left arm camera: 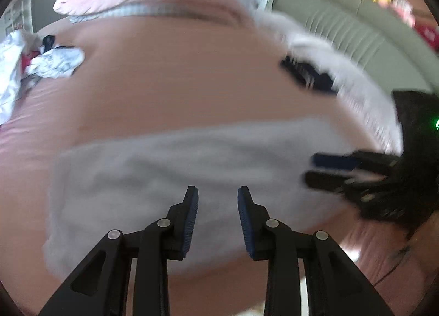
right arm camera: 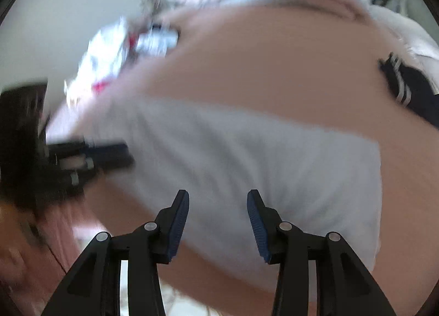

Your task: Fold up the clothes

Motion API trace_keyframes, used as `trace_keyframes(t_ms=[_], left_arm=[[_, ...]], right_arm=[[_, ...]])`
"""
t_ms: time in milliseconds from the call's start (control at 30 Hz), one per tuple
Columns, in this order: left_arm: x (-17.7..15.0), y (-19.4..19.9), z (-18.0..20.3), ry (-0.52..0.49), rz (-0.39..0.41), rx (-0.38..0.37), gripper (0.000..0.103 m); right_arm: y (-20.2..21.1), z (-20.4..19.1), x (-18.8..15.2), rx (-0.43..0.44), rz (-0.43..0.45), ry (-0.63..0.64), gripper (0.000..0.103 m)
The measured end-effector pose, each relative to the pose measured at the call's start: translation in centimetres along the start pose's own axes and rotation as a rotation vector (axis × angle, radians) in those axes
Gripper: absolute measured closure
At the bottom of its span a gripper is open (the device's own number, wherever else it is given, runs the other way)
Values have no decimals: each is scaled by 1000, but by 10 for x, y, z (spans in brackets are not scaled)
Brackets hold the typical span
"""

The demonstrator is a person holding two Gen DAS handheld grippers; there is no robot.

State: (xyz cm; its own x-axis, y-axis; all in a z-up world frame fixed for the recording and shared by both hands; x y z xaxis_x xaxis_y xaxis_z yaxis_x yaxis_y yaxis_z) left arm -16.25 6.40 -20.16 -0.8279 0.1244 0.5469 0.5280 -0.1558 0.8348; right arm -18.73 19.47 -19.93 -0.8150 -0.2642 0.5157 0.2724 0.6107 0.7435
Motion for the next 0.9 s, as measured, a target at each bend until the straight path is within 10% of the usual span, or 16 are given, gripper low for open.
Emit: trace_keyframes(t_ms=[100, 400, 567, 667, 767, 900], left_arm=[[-20, -39, 0, -10, -199, 68, 76], [3, 22, -70, 133, 24, 7, 76], [-11, -27, -115, 245, -93, 127, 76], [-15, -18, -125, 314, -29, 64, 76], [-7, -17, -107, 251, 18, 86, 69], [-1, -5, -83, 175, 106, 71, 69]], right_arm=[[-16, 22, 6, -82, -22, -11, 59], [50, 49, 6, 30, 178, -216, 61], [44, 86, -10, -100, 133, -358, 60], [65, 108, -15, -102, 215, -468, 60], [91, 103, -13, 29, 365, -492, 44], [83, 89, -20, -39, 325, -431, 43]])
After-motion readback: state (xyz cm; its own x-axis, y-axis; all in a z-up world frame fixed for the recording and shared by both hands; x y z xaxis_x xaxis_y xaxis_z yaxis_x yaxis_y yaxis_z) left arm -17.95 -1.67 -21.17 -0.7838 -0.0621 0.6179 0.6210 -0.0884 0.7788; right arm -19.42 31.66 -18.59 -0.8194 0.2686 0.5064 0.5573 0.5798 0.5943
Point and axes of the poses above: each gripper's, at about its wrist camera, not at the fingertips, and y roughly against the way its jaws point, z to its right, x to its top, the point moved 7 cm from there along -y, roughly the way its jaws point, and after that the axes turned 14 degrees about x, right-handed, at the moved point
